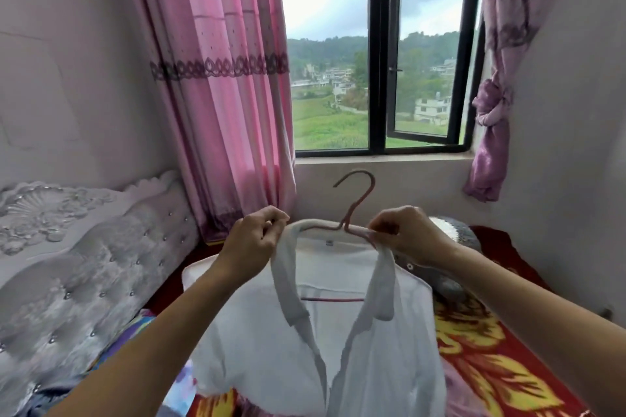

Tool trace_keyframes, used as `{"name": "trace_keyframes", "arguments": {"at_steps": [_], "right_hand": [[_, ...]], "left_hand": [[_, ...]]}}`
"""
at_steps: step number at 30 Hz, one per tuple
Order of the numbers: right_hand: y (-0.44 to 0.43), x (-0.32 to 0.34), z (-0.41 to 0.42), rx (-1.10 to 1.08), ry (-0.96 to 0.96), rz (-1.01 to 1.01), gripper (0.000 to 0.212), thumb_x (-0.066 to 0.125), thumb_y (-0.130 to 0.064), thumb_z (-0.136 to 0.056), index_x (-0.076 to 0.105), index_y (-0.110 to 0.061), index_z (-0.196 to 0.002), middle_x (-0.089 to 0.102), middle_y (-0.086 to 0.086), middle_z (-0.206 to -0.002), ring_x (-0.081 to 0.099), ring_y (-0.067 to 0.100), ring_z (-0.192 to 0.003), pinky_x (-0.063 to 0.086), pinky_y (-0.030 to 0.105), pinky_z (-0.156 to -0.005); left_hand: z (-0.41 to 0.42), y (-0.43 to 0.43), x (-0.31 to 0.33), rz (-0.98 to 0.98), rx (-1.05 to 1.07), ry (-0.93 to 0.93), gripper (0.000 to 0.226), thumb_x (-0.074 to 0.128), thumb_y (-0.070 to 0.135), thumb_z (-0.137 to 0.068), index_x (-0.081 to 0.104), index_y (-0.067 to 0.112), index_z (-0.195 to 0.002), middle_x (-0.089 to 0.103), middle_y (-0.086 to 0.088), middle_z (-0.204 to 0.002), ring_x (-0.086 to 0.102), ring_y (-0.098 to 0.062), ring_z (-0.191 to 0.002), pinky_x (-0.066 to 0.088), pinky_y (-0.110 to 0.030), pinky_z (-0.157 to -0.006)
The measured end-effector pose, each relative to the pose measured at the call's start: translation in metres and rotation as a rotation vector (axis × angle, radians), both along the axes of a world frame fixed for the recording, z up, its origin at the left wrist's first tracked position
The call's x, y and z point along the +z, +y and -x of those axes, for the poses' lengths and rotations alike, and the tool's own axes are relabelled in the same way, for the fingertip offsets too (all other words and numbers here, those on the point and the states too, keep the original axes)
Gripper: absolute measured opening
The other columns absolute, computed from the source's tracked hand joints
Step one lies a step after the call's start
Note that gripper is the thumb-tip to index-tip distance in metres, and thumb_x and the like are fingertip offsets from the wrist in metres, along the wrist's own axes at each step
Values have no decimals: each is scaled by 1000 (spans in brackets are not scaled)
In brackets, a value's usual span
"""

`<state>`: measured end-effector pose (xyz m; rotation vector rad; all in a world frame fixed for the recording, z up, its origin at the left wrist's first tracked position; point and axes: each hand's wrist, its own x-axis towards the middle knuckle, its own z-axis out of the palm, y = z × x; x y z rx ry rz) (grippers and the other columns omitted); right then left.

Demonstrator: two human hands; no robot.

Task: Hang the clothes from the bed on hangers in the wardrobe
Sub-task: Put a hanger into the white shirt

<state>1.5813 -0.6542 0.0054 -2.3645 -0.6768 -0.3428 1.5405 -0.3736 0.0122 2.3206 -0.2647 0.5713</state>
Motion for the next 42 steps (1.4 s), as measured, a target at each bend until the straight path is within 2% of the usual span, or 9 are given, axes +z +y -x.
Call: {"name": "trace_keyframes", "arguments": {"at_steps": [7,10,16,20,22,26,31,38,42], "right_hand": [[-10,3,7,359,369,-176,47,75,-42,-72,67,-23,-114,69,1,-103,65,17,-97,54,30,-86],[8,-10,16,466,322,-140,26,75,-39,-80,70,-27,-102,71,-6,-89,65,11,-83,54,34,-78],[80,-40,93,832,339,-62,19,68,-46,-85,64,-37,-68,47,-15,-59,41,3,-59,34,29,-57],[136,-26,174,1097,515,-104,46,63,-59,-80,71,-16,-96,57,-2,-75,48,10,-71,38,35,-62],[161,-15,215,1217,526,-52,25,62,-47,-88,73,-25,-93,67,-7,-80,56,4,-75,47,30,-66],[203,1,312,1270,115,19,29,66,-30,-90,57,-26,-62,46,-11,-53,41,1,-51,34,22,-52],[241,3,446,1238,-229,-97,29,65,-34,-88,48,-23,-68,38,-7,-52,42,20,-56,40,37,-54],[285,22,624,1716,552,190,26,59,-33,-94,68,-25,-71,59,-8,-68,55,7,-66,42,23,-59],[308,21,695,1793,612,270,18,61,-27,-89,67,-13,-78,59,1,-70,54,14,-64,41,27,-53]], "left_hand": [[68,-4,0,405,-18,292,25,62,33,-91,72,12,-83,65,-5,-74,58,-10,-70,44,-27,-67],[112,-7,-11,450,100,256,29,77,38,-76,73,10,-80,68,-20,-80,61,-17,-68,47,-31,-65],[243,12,-43,457,511,190,15,72,16,-83,71,4,-74,59,-2,-62,50,-8,-59,38,-16,-54],[361,24,-35,464,735,124,18,70,11,-85,68,13,-66,58,12,-54,50,1,-53,39,-11,-54],[422,28,-27,478,826,80,16,70,13,-85,69,14,-68,61,11,-57,54,0,-56,41,-11,-56],[535,26,-16,455,999,7,17,71,20,-84,71,7,-73,60,6,-61,53,-4,-58,40,-15,-56],[669,23,-15,423,1205,-88,25,73,22,-82,67,2,-70,54,0,-61,47,-9,-60,35,-25,-57],[864,31,-9,321,1368,-24,22,74,26,-83,67,7,-75,53,2,-64,48,-7,-61,37,-22,-59],[942,46,-14,338,1436,-1,18,77,35,-77,69,19,-76,60,10,-64,51,-5,-62,41,-24,-61]]}}
